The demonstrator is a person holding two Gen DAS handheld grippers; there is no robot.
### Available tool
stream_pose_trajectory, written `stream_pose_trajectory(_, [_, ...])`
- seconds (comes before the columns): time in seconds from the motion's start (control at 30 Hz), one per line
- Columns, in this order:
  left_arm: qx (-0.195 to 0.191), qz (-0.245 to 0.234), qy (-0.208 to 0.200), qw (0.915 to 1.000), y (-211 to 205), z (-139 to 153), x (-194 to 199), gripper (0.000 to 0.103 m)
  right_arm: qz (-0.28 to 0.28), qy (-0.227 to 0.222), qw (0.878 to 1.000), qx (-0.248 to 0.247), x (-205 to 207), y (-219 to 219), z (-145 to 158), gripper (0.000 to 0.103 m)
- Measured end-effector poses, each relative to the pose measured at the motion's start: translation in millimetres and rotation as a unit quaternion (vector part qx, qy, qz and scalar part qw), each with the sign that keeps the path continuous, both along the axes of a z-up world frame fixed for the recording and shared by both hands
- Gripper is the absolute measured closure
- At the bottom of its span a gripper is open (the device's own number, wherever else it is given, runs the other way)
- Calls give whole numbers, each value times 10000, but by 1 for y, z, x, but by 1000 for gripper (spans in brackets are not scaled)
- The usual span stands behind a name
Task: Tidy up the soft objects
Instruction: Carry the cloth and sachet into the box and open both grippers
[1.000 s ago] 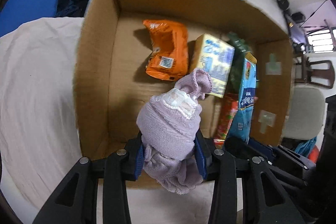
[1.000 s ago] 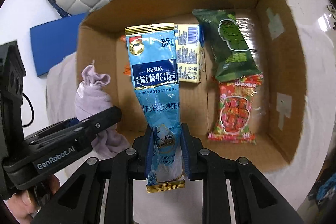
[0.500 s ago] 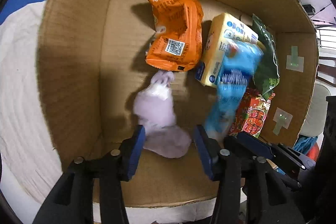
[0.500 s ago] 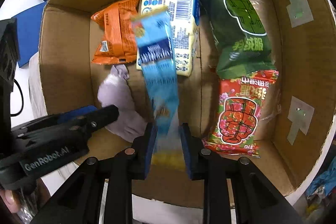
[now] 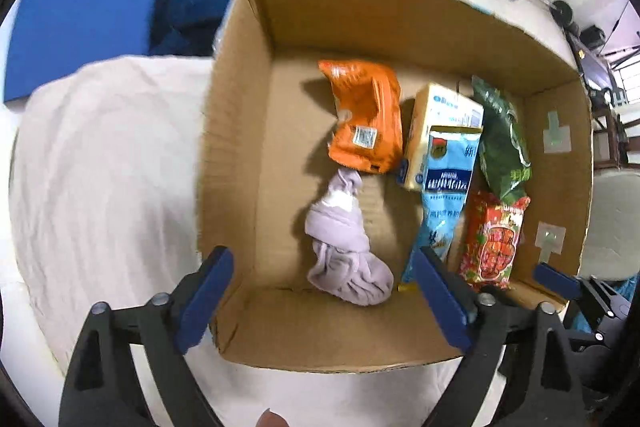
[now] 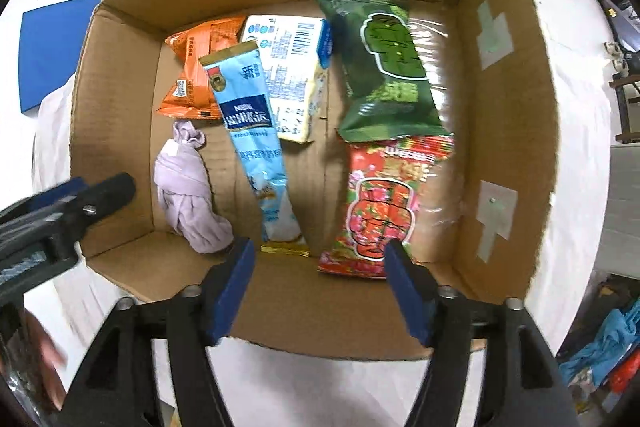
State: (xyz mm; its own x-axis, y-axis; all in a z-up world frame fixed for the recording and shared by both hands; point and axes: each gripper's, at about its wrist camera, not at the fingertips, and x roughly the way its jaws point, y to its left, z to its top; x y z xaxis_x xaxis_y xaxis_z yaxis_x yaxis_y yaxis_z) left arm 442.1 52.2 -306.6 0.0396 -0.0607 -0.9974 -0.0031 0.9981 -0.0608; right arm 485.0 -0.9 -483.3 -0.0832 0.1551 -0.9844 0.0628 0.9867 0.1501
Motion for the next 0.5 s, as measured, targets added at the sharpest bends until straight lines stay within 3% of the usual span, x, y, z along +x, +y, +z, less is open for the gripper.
stream_pose_trajectory(0.03, [24,14,-29,10000,2,2,-1,8,2,-36,10000,-33,-2,-2,1,5])
stream_pose_trajectory(0.07, [12,35,-57,10000,2,3,-2,7,6,-77,9999,-79,-3,-2,2,4])
stream_pose_trajectory(0.23, [-56,166,-320,9993,5,10,-11,3,-74,-301,9987,-406,-5,-10,10,2])
stream_pose_trajectory(0.5, [188,110,-759,9969,2,32,-29,3,-345,-639,9958,-556,-8,-23,32,0])
